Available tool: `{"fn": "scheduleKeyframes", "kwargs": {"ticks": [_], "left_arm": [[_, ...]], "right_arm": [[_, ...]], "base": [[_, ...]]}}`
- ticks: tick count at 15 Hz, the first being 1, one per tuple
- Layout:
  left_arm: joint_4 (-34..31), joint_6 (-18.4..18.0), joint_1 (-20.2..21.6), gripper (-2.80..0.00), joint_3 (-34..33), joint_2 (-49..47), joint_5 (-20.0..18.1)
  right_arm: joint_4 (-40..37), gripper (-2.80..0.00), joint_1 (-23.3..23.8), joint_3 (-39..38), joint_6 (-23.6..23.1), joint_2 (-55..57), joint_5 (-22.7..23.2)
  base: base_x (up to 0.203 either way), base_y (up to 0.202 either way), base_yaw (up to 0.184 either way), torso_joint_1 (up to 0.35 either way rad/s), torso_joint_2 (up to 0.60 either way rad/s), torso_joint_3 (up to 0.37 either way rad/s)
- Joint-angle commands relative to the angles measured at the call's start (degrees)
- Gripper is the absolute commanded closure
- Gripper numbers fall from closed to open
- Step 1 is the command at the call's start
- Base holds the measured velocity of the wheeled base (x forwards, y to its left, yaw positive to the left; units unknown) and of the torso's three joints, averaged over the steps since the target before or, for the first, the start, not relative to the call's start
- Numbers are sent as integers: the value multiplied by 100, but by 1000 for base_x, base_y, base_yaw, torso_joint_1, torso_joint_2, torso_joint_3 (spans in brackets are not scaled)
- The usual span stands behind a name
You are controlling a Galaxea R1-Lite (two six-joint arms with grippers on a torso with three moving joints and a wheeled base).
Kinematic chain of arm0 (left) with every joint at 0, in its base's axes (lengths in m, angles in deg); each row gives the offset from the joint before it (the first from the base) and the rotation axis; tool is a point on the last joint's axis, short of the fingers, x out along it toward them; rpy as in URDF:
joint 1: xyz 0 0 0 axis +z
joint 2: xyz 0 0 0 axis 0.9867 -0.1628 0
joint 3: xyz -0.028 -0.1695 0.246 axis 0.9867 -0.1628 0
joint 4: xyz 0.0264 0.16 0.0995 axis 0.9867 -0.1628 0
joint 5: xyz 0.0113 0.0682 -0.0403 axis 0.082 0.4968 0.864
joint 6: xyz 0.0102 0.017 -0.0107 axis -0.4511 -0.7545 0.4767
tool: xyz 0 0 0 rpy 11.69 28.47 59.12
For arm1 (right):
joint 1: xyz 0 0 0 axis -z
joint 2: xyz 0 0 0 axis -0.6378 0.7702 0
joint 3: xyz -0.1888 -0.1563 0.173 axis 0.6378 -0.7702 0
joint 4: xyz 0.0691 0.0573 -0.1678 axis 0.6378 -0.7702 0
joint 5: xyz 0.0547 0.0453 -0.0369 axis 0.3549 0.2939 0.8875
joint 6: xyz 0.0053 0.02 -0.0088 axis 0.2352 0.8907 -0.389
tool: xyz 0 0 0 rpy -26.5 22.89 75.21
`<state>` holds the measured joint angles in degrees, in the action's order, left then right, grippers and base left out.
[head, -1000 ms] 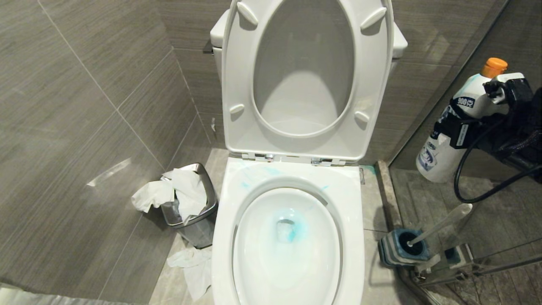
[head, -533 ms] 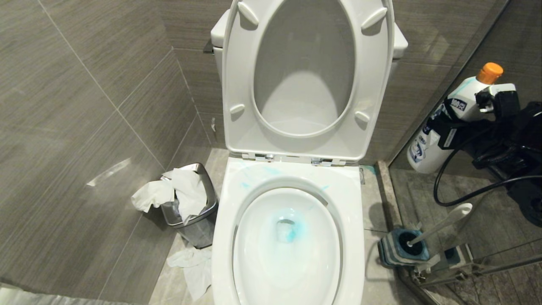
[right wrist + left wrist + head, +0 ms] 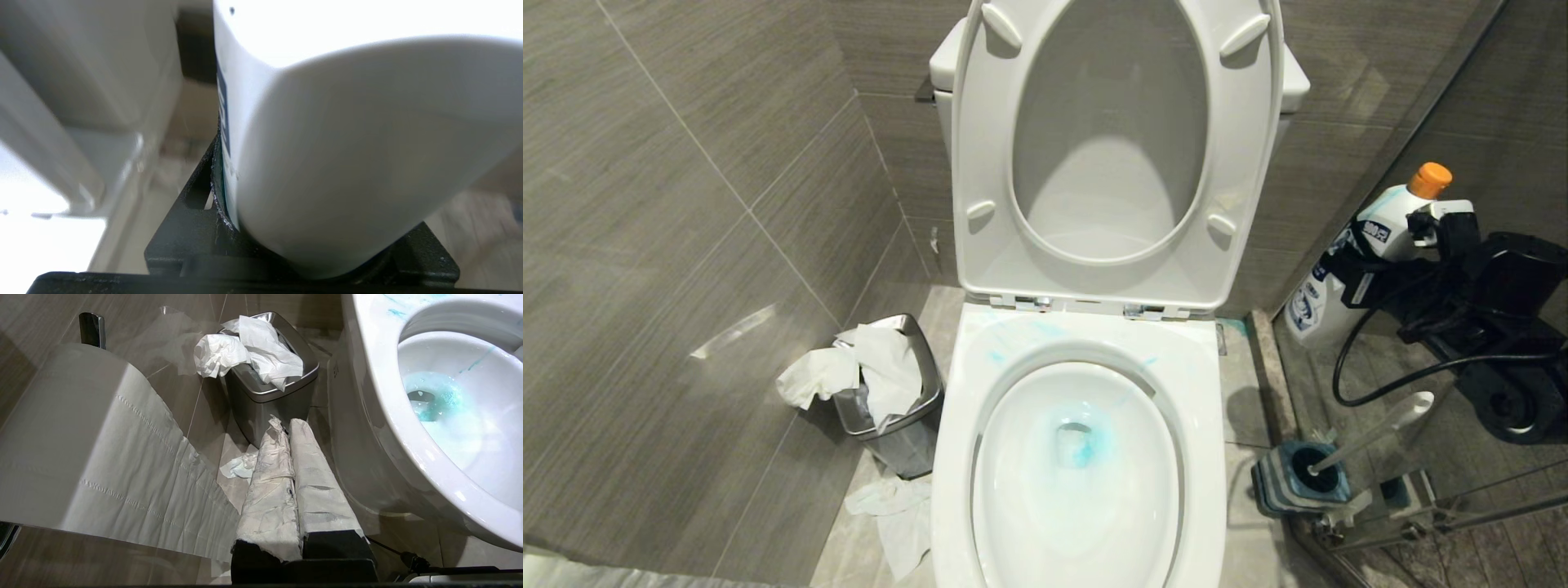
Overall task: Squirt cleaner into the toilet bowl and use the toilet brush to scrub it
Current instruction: Place the cleaning agent on the floor
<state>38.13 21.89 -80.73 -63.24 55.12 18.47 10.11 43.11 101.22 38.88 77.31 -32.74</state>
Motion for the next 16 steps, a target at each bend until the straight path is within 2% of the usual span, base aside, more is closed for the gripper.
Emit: {"fn": "scheduleKeyframes", "kwargs": {"ticks": [1,10,16], "left_arm": [[0,0,1,0,-9,-5,-2],[9,-26,1,0,-9,-5,7],[9,-26,1,0,-9,-5,7]], "right_arm": [[343,0,12,302,-16,619,29],[404,0,15,435,-27,884,39],[406,0,12,878,-43,1176,23]], "base": [[0,0,0,0,0,0],[0,0,0,0,0,0],[0,0,0,1,1,-31]]}}
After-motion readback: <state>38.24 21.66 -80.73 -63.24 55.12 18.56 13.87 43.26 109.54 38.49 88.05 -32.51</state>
